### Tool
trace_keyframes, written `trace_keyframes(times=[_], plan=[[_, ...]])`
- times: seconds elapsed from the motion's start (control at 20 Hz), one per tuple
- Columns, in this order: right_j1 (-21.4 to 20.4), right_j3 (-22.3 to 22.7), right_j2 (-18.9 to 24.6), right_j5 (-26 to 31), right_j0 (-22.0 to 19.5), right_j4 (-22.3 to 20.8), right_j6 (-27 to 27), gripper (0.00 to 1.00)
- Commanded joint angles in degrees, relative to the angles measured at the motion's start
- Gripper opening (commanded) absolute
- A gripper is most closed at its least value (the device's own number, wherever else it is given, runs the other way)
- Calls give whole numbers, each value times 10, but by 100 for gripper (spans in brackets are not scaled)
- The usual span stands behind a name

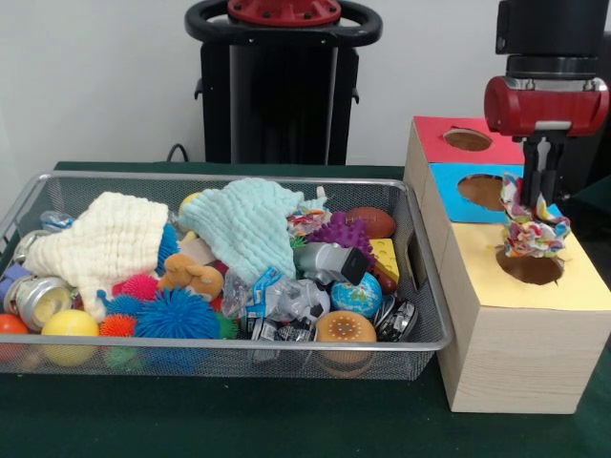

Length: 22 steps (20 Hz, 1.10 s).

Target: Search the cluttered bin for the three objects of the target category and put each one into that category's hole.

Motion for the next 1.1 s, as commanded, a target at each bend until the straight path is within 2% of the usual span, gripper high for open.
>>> trace_keyframes(times=[0.05,1.1], plan=[[32,30,-7,-41,1,-1,111,0],[58,29,-21,-85,12,2,109,0]])
